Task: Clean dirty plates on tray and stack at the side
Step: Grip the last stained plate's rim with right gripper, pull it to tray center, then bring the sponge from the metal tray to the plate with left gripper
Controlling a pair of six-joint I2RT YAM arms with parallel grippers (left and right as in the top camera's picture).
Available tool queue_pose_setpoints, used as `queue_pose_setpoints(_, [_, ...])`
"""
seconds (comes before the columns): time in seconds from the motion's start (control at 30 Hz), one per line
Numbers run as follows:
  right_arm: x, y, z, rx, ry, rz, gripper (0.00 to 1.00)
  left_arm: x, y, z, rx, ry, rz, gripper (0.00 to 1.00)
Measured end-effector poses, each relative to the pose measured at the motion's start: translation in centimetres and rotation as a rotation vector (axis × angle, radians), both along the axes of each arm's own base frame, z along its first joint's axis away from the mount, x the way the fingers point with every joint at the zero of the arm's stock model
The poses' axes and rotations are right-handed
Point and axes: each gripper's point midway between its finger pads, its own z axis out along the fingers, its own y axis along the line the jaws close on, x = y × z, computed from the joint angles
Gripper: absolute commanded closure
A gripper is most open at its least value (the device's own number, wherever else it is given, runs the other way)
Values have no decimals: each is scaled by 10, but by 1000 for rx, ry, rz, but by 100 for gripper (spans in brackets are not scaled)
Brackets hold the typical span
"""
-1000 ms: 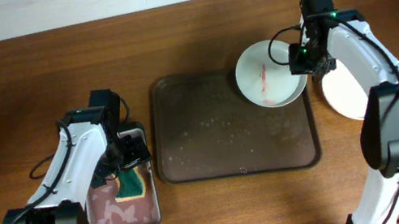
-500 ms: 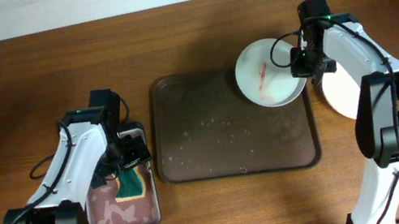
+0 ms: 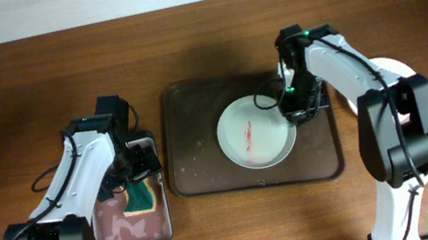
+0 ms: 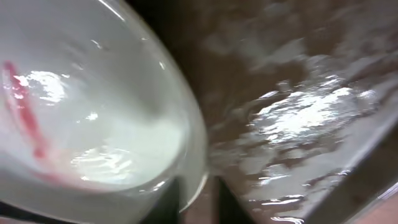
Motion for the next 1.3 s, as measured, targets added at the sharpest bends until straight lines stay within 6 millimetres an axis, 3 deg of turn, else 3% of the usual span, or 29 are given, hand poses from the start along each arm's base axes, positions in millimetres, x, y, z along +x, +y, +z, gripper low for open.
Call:
queue_pose_setpoints(0.07, [-1,12,14,47,-27,5,53,0,1,0,3,0,0,1])
queue_pose_setpoints(0.23, [-5,25,126,108,-343,32,47,0,1,0,3,-1,0,1])
queue_pose_setpoints(0.33, [-6,27,142,65,-456,49,36,0,0,0,2,0,0,1])
queue_pose_setpoints(0.5, [-14,4,42,48,-402,3,51,-1,-9,0,-52,7,4,0])
queue_pose_setpoints(0.6, [-15,5,21,121,-420,12,52,2,-10,-1,-60,-4,4,1])
queue_pose_setpoints(0.67, [-16,9,11,140,-412,21,52,3,-11,-1,-63,-11,4,9])
queue_pose_setpoints(0.83, [-14,8,-27,123,-349,20,80,-1,-15,0,-92,9,-68,16])
queue_pose_setpoints(0.9, [-12,5,-28,105,-356,8,96,-7,-15,0,-98,35,-95,21])
queue_pose_setpoints(1.03, [-12,3,-27,91,-348,-27,96,-8,-15,0,-102,38,-115,24])
queue_pose_setpoints(1.1, [-11,1,-27,83,-348,-39,96,-8,-15,0,-99,38,-119,46])
queue_pose_setpoints(1.13, [-11,1,-27,82,-347,-42,96,-8,-14,0,-97,37,-122,50])
queue_pose_setpoints(1.23, [-11,1,-27,81,-347,-47,96,2,-15,-5,-94,-7,-129,47])
queue_pose_setpoints(1.3, [-11,1,-27,78,-345,-47,96,4,-15,-20,-96,-42,-131,49])
